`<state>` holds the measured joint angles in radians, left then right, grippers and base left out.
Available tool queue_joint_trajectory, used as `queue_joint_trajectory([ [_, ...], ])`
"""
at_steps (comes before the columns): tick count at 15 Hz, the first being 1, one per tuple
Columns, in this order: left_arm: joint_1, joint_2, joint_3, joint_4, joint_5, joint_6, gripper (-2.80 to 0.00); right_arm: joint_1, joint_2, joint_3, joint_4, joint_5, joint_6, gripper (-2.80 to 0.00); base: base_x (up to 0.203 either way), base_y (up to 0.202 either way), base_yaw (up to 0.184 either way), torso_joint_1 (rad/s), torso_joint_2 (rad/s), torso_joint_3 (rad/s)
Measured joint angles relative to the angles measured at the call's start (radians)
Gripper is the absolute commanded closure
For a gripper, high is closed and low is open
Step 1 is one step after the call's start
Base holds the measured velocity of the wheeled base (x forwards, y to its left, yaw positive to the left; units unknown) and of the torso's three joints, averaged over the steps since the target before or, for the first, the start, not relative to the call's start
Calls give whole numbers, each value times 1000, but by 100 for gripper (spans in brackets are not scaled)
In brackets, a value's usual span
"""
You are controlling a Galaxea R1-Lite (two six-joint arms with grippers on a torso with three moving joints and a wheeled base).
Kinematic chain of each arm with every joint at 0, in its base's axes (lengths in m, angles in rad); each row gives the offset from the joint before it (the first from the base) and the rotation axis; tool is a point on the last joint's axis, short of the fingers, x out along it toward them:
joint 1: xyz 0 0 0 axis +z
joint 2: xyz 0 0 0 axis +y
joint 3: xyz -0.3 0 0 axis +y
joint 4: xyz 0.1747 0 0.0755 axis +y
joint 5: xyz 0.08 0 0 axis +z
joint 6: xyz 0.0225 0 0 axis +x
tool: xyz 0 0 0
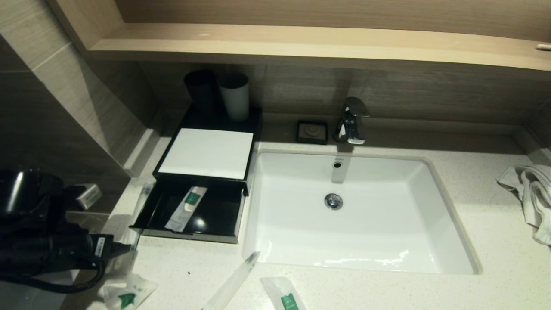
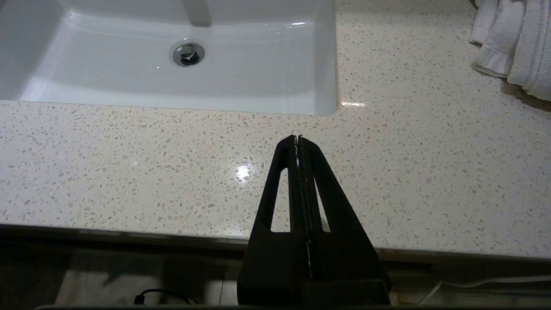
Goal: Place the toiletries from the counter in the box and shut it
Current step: Pick up the bathroom toiletry
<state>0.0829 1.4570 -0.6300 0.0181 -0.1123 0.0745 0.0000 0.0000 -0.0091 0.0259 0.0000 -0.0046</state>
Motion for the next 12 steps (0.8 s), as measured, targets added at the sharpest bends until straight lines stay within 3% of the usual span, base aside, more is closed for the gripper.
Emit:
queue_joint_trajectory([
  [12,-52,46,-14,-1,7,1,-280,0,0,0,0,0,0,0,0,0,0,0,0,0],
])
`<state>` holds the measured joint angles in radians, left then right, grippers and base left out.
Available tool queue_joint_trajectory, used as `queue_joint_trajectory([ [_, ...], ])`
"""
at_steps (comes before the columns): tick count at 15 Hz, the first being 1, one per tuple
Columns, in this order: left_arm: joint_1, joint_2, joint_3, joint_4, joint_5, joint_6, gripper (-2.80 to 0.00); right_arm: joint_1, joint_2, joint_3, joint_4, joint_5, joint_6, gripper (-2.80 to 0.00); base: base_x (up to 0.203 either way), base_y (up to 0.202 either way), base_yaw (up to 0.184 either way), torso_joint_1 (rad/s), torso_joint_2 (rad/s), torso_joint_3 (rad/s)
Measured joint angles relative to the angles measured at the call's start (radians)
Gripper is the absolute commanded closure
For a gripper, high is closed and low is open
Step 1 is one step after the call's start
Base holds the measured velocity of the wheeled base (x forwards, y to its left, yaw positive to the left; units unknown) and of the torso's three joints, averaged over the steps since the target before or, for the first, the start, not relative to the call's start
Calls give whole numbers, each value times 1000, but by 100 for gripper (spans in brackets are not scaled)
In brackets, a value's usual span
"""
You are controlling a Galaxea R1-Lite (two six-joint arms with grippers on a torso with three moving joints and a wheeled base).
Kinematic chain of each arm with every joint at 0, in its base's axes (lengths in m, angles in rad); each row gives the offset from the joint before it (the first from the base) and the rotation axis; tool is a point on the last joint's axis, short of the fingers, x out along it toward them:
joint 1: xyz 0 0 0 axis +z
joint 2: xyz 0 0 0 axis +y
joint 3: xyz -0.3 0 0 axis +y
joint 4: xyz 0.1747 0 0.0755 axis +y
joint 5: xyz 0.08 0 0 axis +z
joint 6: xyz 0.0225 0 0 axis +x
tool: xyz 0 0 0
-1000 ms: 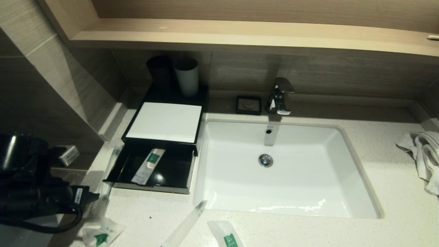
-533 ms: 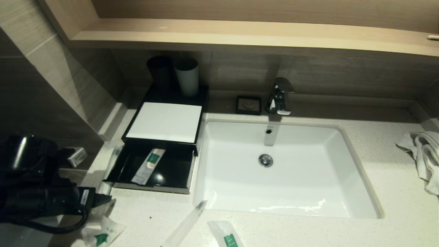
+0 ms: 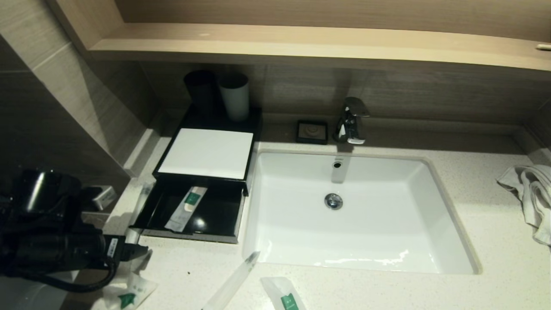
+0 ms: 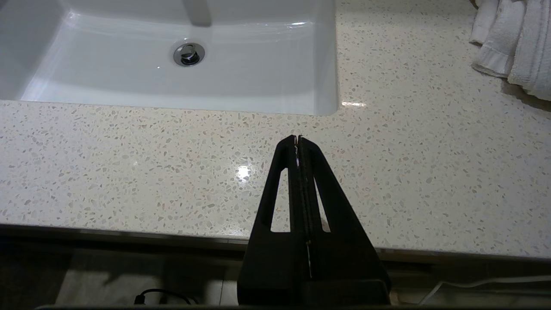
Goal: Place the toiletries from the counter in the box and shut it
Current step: Pick up the bathroom toiletry
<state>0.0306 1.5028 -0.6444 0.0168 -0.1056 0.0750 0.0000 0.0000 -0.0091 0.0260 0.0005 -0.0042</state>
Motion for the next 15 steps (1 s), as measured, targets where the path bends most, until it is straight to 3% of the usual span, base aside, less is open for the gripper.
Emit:
queue_joint_trajectory([
  [15,-2,36,0,0,0,0,-280,0,0,0,0,0,0,0,0,0,0,0,0,0],
])
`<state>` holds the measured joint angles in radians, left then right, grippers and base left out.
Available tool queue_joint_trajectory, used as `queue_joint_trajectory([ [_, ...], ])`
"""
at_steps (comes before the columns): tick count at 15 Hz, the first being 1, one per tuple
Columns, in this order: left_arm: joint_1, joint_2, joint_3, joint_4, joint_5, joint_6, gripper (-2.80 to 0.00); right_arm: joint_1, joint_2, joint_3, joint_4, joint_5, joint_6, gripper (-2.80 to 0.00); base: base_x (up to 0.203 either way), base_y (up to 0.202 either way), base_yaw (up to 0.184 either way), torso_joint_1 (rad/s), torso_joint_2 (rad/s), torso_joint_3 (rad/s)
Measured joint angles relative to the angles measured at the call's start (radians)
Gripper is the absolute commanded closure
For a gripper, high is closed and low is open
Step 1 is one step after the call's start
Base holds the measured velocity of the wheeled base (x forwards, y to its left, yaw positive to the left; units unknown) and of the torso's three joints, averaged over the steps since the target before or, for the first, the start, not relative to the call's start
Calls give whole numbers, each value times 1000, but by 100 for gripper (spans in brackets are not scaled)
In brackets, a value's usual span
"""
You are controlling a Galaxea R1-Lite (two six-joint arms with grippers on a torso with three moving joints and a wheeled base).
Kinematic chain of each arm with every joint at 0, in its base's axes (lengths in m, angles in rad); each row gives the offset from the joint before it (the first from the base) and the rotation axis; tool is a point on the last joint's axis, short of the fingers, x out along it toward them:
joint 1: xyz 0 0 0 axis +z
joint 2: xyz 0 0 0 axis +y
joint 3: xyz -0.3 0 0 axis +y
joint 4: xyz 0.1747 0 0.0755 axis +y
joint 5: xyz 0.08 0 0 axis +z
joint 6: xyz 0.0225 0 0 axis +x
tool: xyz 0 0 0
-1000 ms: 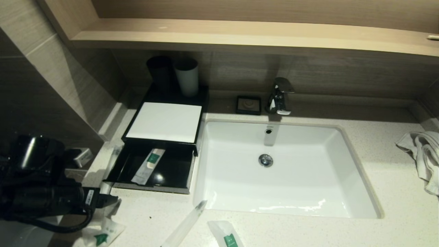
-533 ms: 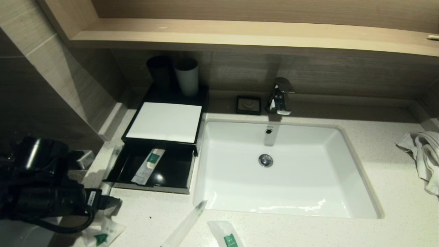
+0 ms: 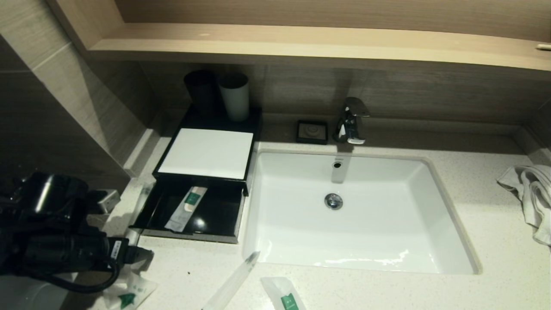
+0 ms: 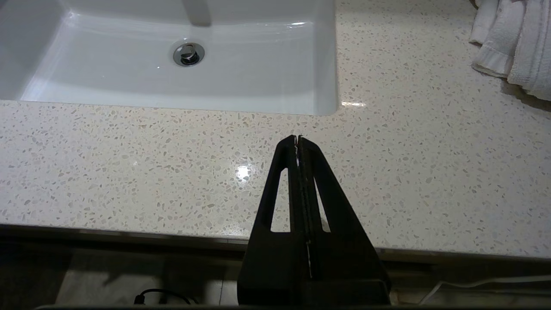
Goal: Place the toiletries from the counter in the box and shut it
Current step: Pick up the bathroom toiletry
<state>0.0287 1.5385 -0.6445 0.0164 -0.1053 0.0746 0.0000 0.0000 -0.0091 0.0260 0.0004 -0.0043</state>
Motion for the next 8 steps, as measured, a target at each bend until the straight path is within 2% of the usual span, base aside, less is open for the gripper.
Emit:
queue_joint_trajectory([
  [8,0,10,3,0,1,0,-280,0,0,0,0,0,0,0,0,0,0,0,0,0],
])
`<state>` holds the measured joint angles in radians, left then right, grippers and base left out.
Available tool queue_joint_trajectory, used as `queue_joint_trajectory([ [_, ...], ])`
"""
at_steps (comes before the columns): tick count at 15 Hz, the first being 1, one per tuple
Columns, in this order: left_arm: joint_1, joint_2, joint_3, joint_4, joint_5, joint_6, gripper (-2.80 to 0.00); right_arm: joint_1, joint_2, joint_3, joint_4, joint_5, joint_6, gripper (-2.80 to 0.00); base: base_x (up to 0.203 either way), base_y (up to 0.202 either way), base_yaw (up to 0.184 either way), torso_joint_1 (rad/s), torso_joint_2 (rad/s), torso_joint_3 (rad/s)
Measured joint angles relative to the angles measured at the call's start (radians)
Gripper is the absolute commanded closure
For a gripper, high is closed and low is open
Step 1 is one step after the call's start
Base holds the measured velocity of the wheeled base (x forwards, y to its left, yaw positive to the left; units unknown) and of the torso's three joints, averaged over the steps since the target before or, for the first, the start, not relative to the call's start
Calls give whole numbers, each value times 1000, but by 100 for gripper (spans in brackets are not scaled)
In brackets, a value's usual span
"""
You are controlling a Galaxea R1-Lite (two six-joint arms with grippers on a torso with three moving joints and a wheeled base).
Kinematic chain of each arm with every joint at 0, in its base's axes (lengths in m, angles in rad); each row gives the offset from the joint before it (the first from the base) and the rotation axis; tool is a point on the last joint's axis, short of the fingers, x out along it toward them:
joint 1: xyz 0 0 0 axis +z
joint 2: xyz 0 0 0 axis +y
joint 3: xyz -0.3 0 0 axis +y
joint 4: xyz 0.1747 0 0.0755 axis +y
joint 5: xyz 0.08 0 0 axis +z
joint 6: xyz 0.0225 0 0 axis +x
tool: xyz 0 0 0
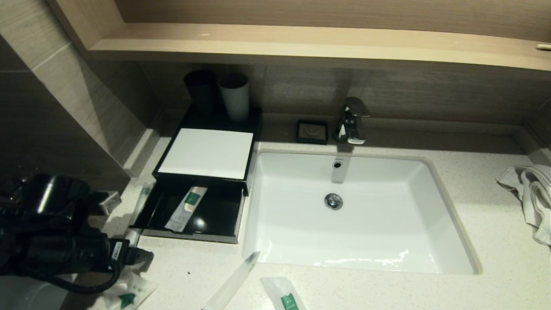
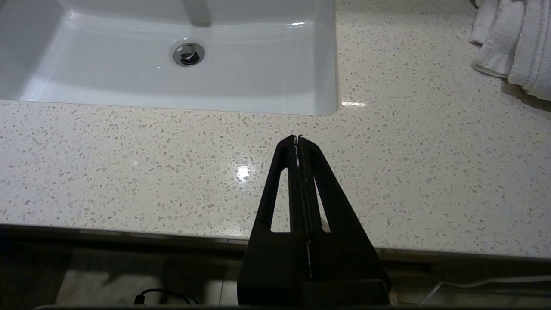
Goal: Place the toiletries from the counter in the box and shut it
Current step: Pick up the bathroom toiletry
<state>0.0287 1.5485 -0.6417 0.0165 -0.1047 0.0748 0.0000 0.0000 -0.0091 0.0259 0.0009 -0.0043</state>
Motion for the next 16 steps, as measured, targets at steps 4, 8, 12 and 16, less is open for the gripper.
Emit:
queue_joint_trajectory([
  [4,0,0,-1,0,0,-2,0,0,0,0,0,-1,0,0,0,0,0,0,0,0],
  [8,0,-1,-2,0,-1,-1,0,0,0,0,0,0,0,0,0,0,0,0,0,0],
  [12,0,-2,0,-1,0,-3,0,0,0,0,0,-1,0,0,0,0,0,0,0,0],
  [16,3,-4,1,-4,0,-5,0,0,0,0,0,0,0,0,0,0,0,0,0,0],
])
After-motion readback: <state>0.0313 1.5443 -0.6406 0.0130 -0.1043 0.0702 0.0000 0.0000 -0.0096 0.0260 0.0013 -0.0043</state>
